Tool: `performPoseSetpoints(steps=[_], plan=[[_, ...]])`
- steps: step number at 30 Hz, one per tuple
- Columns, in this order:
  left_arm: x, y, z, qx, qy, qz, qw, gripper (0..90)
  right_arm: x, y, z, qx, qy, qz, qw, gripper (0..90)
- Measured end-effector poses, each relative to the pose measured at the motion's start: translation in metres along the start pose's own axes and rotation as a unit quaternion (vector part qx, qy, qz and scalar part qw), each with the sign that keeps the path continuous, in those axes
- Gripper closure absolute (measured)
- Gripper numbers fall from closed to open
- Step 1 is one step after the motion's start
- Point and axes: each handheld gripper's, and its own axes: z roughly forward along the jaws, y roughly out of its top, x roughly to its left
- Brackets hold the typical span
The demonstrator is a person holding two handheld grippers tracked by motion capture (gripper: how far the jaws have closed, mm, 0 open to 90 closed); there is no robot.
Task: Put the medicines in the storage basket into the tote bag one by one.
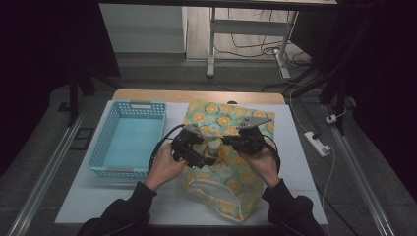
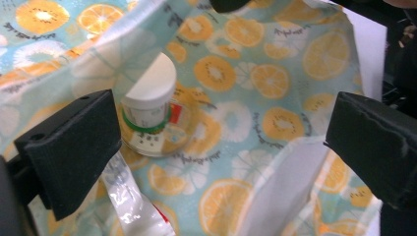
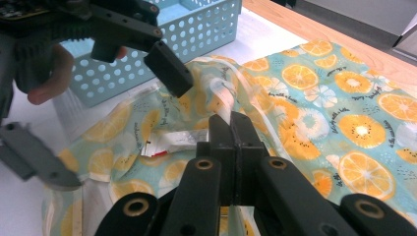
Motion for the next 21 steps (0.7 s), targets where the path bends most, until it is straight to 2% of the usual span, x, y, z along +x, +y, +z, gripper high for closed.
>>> performPoseSetpoints(steps=[10,15,17,21], plan=[[-0.012,-0.019,0.000,0.014,0.000,0.015,0.9998,0.0,0.000,0.000,-0.002,0.000,0.000,-0.002,1.0000,90.0],[-0.018,-0.027,0.000,0.007,0.008,0.016,0.9998,0.0,0.001,0.000,-0.001,0.001,0.001,-0.002,1.0000,90.0],[-0.019,-0.030,0.000,0.012,0.011,0.012,0.9998,0.0,0.001,0.000,-0.001,0.002,0.001,-0.002,1.0000,90.0],[-0.022,-0.035,0.004,0.018,0.005,0.012,0.9998,0.0,0.002,-0.001,0.000,0.004,0.002,-0.003,1.0000,90.0]])
